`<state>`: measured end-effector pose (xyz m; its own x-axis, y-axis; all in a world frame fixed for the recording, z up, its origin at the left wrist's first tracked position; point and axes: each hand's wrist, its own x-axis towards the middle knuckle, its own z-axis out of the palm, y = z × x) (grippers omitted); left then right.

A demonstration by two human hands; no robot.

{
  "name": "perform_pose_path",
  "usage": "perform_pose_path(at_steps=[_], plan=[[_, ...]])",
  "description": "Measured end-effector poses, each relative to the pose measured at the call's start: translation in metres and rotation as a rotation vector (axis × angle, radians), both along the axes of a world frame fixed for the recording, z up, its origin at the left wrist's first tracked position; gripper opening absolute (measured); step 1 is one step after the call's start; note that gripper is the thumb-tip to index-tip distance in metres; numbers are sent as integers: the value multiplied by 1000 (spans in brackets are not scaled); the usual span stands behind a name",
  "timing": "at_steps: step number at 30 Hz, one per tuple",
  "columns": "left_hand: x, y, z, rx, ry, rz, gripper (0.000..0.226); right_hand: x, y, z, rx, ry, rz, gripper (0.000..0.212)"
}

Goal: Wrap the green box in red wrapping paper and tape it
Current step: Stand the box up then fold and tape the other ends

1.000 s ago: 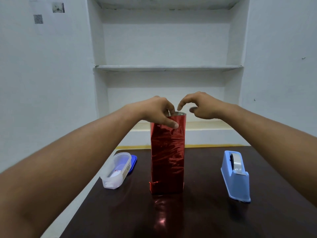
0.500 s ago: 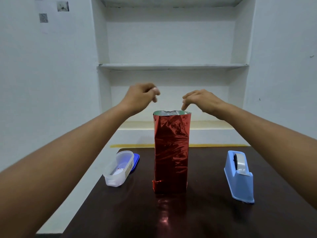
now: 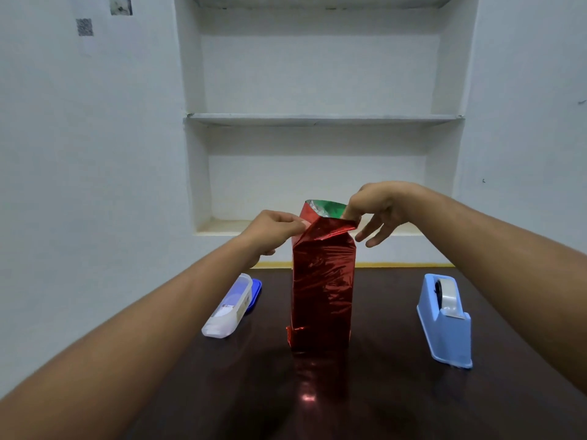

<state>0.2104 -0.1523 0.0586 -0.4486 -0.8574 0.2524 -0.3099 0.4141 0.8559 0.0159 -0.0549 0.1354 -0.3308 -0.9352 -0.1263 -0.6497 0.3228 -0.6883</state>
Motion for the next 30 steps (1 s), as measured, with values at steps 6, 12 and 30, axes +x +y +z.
perform_pose_path(at_steps=[6,12,30], plan=[[-12,4,-4,23,-48,-85,20,11,7,-7,-36,-9,-15,24],[-11,1,-11,19,-92,-112,39,17,-1,-24,-149,-55,-70,33],[-3,1,-18,-679,-285,-109,76,14,-13,-46,-122,32,-56,31]])
